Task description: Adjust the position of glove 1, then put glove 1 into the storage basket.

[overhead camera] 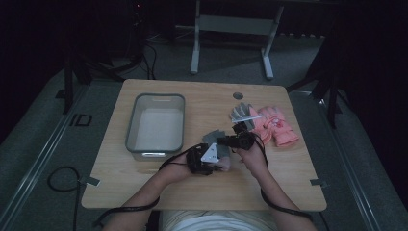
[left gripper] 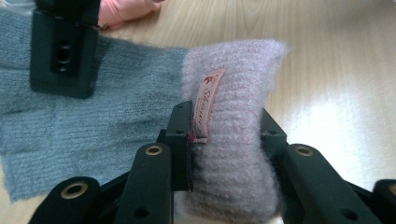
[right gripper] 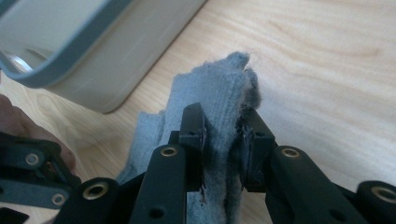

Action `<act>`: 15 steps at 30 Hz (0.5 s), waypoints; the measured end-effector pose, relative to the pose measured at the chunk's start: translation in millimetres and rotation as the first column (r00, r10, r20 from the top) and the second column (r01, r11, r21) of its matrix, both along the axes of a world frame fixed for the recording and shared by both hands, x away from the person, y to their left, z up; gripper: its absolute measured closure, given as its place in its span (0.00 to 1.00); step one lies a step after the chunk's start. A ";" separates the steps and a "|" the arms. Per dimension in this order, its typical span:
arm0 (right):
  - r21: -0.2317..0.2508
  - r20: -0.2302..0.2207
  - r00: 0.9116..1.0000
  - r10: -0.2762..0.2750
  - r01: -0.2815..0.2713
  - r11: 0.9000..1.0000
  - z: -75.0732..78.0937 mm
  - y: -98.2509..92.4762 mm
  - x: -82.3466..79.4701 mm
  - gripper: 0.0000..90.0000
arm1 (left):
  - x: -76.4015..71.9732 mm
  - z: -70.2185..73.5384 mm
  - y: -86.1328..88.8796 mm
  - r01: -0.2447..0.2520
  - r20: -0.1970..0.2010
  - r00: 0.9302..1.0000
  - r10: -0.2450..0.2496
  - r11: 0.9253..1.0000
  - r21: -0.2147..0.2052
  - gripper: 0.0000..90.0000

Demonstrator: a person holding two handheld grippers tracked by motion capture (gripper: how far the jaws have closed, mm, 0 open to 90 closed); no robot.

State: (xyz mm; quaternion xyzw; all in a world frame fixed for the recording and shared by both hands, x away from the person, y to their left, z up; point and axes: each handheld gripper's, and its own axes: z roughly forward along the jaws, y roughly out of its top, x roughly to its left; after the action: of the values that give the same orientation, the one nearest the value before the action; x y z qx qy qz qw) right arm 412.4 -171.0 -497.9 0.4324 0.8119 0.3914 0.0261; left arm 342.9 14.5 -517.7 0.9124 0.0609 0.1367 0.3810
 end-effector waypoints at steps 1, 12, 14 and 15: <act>0.006 0.006 1.000 -0.001 0.001 1.000 2.7 -0.7 0.1 0.83 | 0.6 4.3 0.5 0.002 -0.001 1.000 -0.002 1.000 0.004 0.73; 0.044 0.075 0.997 0.005 -0.008 0.999 39.1 4.1 3.3 0.83 | 10.0 53.2 15.7 0.018 0.016 1.000 -0.019 0.999 0.033 0.74; 0.051 0.084 0.996 0.009 -0.013 0.999 44.4 6.5 4.5 0.83 | 11.6 58.8 18.5 0.017 0.022 1.000 -0.018 0.999 0.039 0.74; 0.053 0.093 0.996 0.010 -0.015 0.998 47.2 8.1 5.0 0.83 | 14.1 62.2 20.4 0.016 0.017 1.000 -0.017 0.999 0.041 0.74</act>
State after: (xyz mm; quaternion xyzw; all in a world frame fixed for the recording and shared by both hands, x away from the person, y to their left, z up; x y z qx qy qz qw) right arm 417.4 -162.9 -450.7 0.4092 0.8017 0.4328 0.0499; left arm 357.0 34.9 -455.5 0.9193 0.0472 0.1425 0.3638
